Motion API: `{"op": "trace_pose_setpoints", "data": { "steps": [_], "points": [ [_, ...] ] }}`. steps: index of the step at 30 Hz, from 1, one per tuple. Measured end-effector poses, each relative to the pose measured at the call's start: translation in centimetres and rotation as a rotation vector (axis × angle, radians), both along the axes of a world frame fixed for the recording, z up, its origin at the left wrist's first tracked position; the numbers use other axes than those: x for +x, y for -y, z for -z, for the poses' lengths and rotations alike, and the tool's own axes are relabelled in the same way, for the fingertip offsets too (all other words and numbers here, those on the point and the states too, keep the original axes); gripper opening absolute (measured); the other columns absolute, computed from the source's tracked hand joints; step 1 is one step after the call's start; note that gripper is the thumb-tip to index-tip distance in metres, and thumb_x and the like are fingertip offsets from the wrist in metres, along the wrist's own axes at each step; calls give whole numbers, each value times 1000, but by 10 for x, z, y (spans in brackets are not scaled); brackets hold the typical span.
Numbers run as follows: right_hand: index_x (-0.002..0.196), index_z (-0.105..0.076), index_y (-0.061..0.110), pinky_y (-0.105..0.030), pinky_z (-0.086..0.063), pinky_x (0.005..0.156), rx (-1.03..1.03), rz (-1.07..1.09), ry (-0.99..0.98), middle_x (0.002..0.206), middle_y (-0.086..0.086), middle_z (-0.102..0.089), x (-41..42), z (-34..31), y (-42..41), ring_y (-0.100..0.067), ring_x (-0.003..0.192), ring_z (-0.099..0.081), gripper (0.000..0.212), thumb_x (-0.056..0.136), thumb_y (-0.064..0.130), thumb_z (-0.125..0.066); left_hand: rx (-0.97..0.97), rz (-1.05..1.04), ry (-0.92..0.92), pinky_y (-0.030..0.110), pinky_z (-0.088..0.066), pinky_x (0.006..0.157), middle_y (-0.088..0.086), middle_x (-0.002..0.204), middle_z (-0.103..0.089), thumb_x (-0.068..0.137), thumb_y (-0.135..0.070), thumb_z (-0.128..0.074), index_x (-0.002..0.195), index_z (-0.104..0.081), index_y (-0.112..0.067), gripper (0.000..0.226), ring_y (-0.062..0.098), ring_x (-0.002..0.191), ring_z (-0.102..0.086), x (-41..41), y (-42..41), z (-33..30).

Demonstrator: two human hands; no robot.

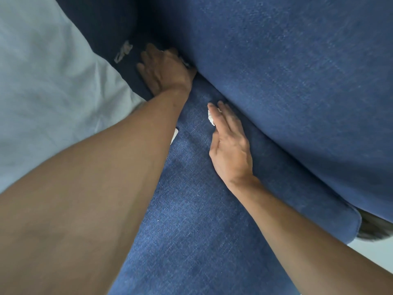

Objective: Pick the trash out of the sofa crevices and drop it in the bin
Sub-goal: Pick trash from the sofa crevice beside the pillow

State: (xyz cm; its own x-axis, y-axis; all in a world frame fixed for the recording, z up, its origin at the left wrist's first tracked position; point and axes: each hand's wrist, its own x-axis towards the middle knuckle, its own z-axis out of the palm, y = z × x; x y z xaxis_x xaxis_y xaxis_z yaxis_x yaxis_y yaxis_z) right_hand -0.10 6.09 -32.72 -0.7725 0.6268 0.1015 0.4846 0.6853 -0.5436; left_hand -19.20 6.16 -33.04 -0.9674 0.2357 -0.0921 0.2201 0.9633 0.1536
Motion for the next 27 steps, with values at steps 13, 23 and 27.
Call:
{"op": "trace_pose_setpoints", "data": {
  "steps": [13, 23, 27],
  "points": [
    [124, -60, 3, -26, -38, 112, -183, 23, -69, 131, -12, -62, 1, -18, -7, -20, 127, -54, 30, 96, 4, -52, 500, -102, 9, 32, -37, 86, 14, 118, -58, 93, -20, -49, 108, -58, -4, 25, 30, 107, -54, 22, 19, -21],
    [116, -64, 13, 12, -23, 79, -488, 384, -121, 105, -7, -72, 19, -72, -11, -20, 97, -65, 31, 92, -2, -50, 614, -214, 328, 36, -51, 84, 10, 98, -71, 95, -16, -41, 104, -61, -10, 23, 28, 91, -63, 93, 45, -73],
    [101, -66, 16, 7, -30, 68, -696, 500, -31, 87, 4, -64, 37, -91, -6, -21, 94, -51, 27, 92, 6, -42, 627, -231, 505, 40, -50, 79, 6, 75, -64, 92, -16, -39, 71, -60, -14, 31, 31, 76, -56, 123, 52, -92]
  ]
}}
